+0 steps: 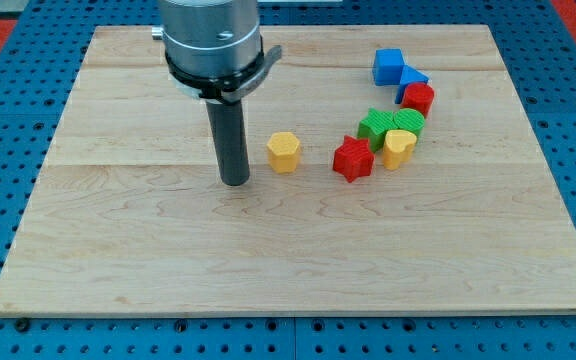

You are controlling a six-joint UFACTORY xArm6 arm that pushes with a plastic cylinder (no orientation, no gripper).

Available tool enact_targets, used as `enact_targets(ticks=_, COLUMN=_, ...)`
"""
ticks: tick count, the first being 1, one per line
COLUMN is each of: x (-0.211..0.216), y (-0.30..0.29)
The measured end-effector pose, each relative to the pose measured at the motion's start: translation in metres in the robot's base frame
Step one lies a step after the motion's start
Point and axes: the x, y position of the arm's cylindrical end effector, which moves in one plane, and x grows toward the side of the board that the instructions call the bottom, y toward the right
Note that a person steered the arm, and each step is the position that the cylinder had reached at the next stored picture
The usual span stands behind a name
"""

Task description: Move yellow hexagon towards group of blocks

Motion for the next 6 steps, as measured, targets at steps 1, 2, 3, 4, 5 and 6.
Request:
enact_targets(ticks=1, x=-0.002, y=0.033)
enact_targets(ticks=2, x=-0.009, y=0.067)
enact_targets(ticks=3, x=-0.015, y=0.079)
enact_targets(ticks=4, x=-0.015, y=0.041)
enact_targets(ticks=5, x=-0.031, y=0.002)
enact_targets(ticks=6, x=-0.049, y=0.034)
